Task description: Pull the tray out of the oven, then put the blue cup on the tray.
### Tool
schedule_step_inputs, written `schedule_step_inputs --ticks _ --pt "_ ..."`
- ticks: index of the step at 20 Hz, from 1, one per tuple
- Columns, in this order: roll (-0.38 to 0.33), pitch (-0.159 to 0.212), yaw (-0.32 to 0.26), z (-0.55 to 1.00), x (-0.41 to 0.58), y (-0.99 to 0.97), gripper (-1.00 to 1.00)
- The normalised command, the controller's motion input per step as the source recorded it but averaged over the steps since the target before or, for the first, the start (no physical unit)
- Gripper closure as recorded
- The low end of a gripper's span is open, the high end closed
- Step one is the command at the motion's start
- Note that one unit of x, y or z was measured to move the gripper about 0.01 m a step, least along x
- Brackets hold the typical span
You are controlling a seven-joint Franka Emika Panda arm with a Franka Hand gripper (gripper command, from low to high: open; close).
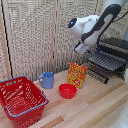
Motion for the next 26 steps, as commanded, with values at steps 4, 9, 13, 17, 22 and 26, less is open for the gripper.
schedule_step_inputs --ticks 4,9,13,17,22,26 --pt "0.182 -0.08 -0.18 0.42 0.075 0.41 -1.0" --pt "0.204 -0.075 -0.174 0.37 0.083 0.42 -1.0" --pt "0.237 -0.062 -0.15 0.3 0.131 0.44 -1.0" --pt "0.27 -0.044 -0.12 0.24 0.184 0.47 -1.0" --pt "0.276 -0.041 -0.111 0.23 0.186 0.49 -1.0" --pt "0.27 -0.067 -0.087 0.21 0.103 0.59 -1.0"
